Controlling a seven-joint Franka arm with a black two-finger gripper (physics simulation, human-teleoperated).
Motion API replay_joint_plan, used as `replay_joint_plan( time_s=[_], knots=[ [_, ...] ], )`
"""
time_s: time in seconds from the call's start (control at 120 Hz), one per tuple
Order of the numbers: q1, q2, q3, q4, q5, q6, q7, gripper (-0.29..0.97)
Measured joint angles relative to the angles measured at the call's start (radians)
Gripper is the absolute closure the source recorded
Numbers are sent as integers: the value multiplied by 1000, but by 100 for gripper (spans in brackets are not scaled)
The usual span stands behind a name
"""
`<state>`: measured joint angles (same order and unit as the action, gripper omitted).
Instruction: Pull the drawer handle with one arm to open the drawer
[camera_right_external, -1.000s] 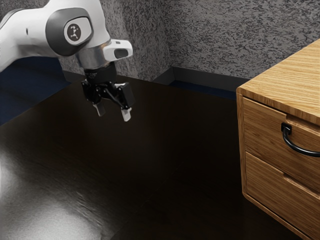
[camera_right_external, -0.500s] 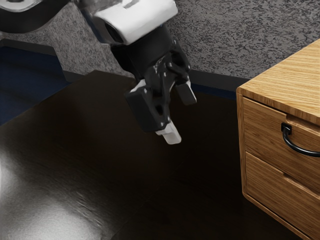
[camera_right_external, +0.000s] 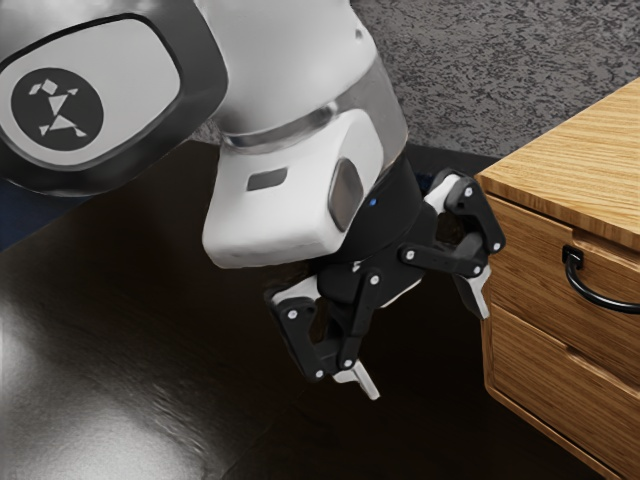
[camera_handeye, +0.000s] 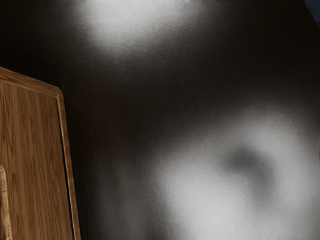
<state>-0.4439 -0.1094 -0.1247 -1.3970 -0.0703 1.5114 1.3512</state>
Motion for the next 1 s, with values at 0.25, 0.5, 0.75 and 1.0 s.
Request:
replay_joint_plan(
  time_s=[0.25, 0.5, 0.75, 1.0],
  knots=[
    [-12, 43, -83, 4, 22, 60, 107, 0],
    [28, 108, -86, 20, 22, 96, 109, 0],
    [46, 118, -84, 30, 18, 111, 58, 0],
    [60, 112, -76, 24, -9, 122, 29, 0]
  ],
)
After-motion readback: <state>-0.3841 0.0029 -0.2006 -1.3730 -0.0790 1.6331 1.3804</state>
